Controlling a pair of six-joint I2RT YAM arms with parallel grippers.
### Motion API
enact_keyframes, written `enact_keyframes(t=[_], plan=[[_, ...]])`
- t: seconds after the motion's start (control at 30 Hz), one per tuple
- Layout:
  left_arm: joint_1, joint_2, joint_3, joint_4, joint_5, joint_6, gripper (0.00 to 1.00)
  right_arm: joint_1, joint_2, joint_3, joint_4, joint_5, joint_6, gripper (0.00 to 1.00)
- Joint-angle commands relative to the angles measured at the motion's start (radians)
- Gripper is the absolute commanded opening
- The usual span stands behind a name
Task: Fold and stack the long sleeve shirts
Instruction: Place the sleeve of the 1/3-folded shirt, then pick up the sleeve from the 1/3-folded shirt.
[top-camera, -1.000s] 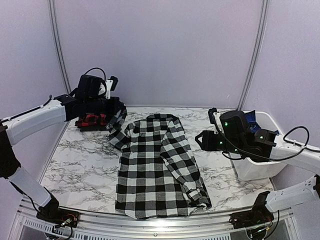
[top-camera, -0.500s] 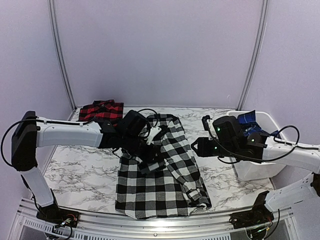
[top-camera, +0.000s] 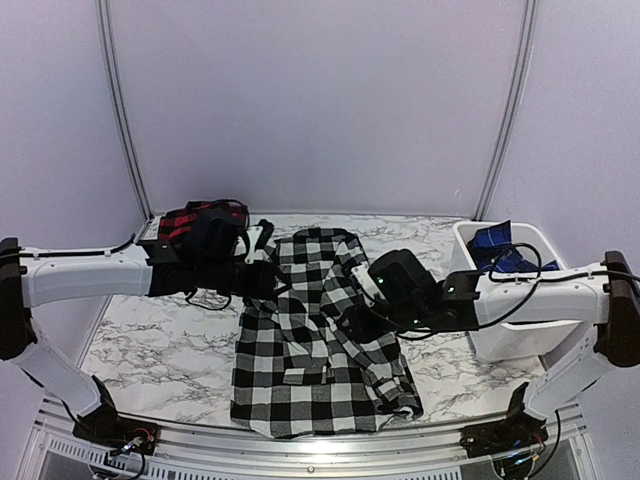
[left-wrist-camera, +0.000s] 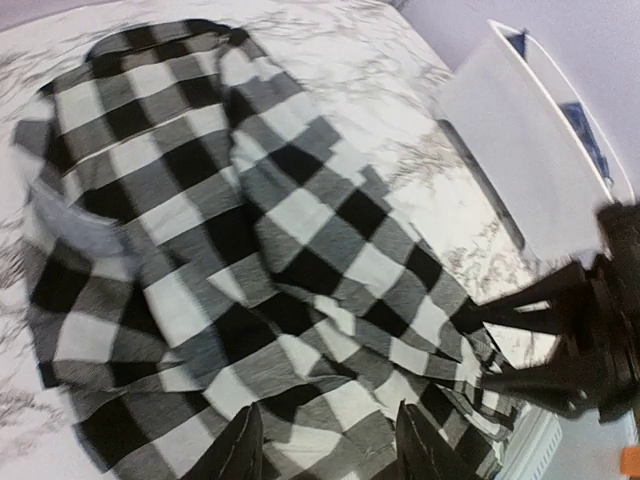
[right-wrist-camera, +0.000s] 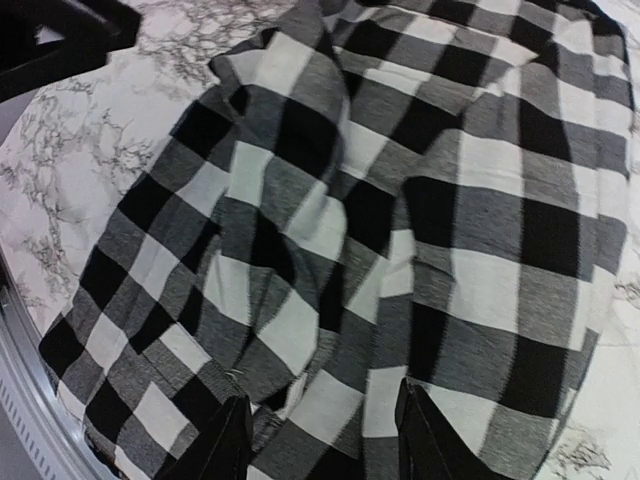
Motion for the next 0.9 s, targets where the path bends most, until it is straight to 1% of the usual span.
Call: enact_keyframes(t=[0.0, 0.07, 0.2, 0.37, 0.63, 0.87], plan=[[0.062, -0.103, -0.134, 0.001, -0.060, -0.130, 0.47, 0.104, 0.091, 0.106, 0.010, 0.000, -0.094, 0.45], [0.082, -0.152, -0.184, -0.004, -0.059, -0.159, 0.47, 0.149, 0.143, 0.150, 0.004, 0.009, -0.122, 0.45], [0.114, -0.225, -0.261, -0.026, -0.068, -0.196, 0.47, 0.238, 0.269, 0.256, -0.060, 0.048, -0.163, 0.45], [0.132, -0.282, -0.305, -0.059, -0.083, -0.208, 0.47, 0.287, 0.418, 0.368, -0.130, 0.090, -0.140, 0.45], [0.144, -0.308, -0.320, -0.094, -0.085, -0.204, 0.47, 0.315, 0.501, 0.418, -0.160, 0.119, -0.077, 0.46], [0.150, -0.299, -0.322, -0.100, -0.076, -0.199, 0.47, 0.348, 0.560, 0.466, -0.191, 0.164, -0.039, 0.53]])
